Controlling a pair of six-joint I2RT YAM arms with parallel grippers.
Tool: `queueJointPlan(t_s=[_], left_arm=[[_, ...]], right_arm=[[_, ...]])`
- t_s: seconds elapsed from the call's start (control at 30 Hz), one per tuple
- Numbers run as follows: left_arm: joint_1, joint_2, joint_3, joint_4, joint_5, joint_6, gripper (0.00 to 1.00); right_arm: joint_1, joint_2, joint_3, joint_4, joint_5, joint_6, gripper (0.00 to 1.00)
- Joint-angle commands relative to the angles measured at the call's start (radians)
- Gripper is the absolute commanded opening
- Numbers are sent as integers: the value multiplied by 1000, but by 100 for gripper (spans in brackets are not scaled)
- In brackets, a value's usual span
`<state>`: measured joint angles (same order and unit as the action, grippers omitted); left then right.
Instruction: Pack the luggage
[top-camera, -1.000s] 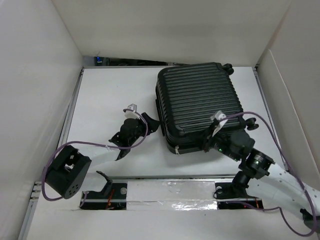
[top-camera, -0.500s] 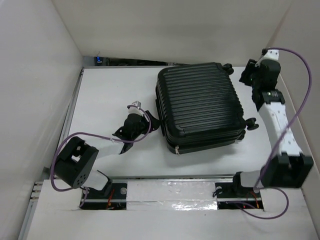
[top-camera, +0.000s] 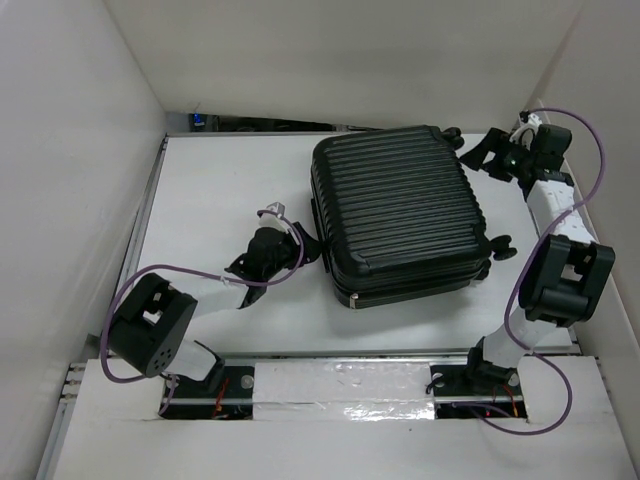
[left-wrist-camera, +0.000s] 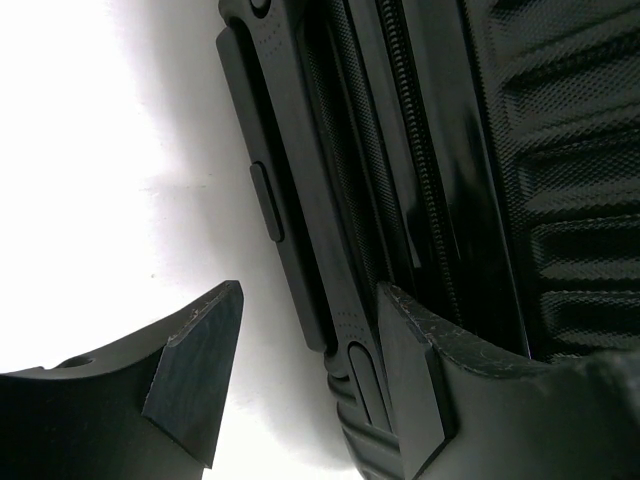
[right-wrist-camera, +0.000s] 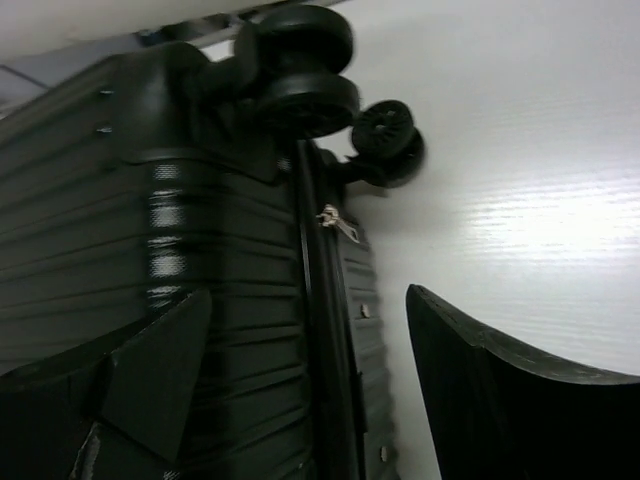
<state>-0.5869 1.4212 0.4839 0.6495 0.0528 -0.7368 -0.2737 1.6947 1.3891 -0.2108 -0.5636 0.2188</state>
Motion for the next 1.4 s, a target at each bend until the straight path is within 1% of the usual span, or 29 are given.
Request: queueJointPlan(t_s=[0.0,0.13,0.2,0.23,0.27,0.3,0.33,0.37,0.47,0.53,0.57,0.6,0.67,0.7,0.73,0.8,0.83,0.87,0.9,0.97,1.03,1.1,1.13,1.17,1.27,1.3,1.33,1.37], left_arm=[[6,-41,-16,55,18,11,52],[6,-25,-18,64,30,5,52],[6,-15,-13,73,47,1,52],[6,-5,-13,78,54,-4,52],[6,-2,-11,85,76,-12,51],[6,-1,-14,96,79,-15,51],[-11,-2,-16,96,76,-15,50],[-23,-5,-16,95,58,-16,50],[-37,-27,-36,108,67,-25,49],[-37,-51,-73,130,94,-41,48],[-37,-62,-86,136,108,-47,47],[-37,-76,-117,144,113,-50,47],[-37,-114,-143,145,119,-56,47],[-51,-126,-168,153,120,-56,47],[-63,-148,-175,154,114,-56,47],[-129,-160,-176,144,84,-49,47],[-155,-162,-169,139,72,-49,47],[-201,-160,-163,137,44,-47,47],[-218,-157,-154,136,36,-50,47],[-228,-145,-151,145,36,-61,47],[-260,-134,-146,162,32,-67,47],[-292,-120,-124,168,13,-64,49],[-329,-101,-108,161,-1,-56,50],[-338,-90,-94,151,-11,-53,51],[-338,-50,-64,170,-10,-64,53],[-338,-42,-47,177,-10,-64,53],[-338,-25,-36,179,-10,-64,54],[-338,-16,-25,177,-11,-61,54]], right_arm=[[1,-40,-15,125,-268,57,85],[1,-36,-33,134,-285,73,86],[27,-21,-27,149,-297,83,86],[46,14,-10,128,-288,48,86],[86,35,57,28,-271,15,87],[108,60,95,-29,-250,-19,87],[131,83,128,-63,-217,-59,87],[151,127,184,-100,-214,-65,86],[227,193,269,-148,-206,-79,85],[295,261,371,-171,-196,-82,84],[316,290,419,-218,-190,-87,84],[339,346,517,-237,-193,-91,84],[407,404,620,-281,-194,-90,84],[430,457,711,-285,-203,-87,84],[471,483,758,-283,-220,-67,84],[508,534,849,-266,-257,-35,84],[527,574,913,-240,-281,15,84],[557,589,939,-181,-315,45,85],[571,600,958,-149,-324,74,85],[603,602,969,-45,-332,146,87],[613,594,978,-7,-334,175,89],[623,579,1008,-10,-317,174,91],[623,570,1019,-21,-309,151,93],[623,554,1027,-54,-286,134,95],[613,436,961,-35,-254,71,97],[613,346,924,-15,-251,64,97],[587,297,835,7,-251,45,98],[587,245,783,42,-246,31,98]])
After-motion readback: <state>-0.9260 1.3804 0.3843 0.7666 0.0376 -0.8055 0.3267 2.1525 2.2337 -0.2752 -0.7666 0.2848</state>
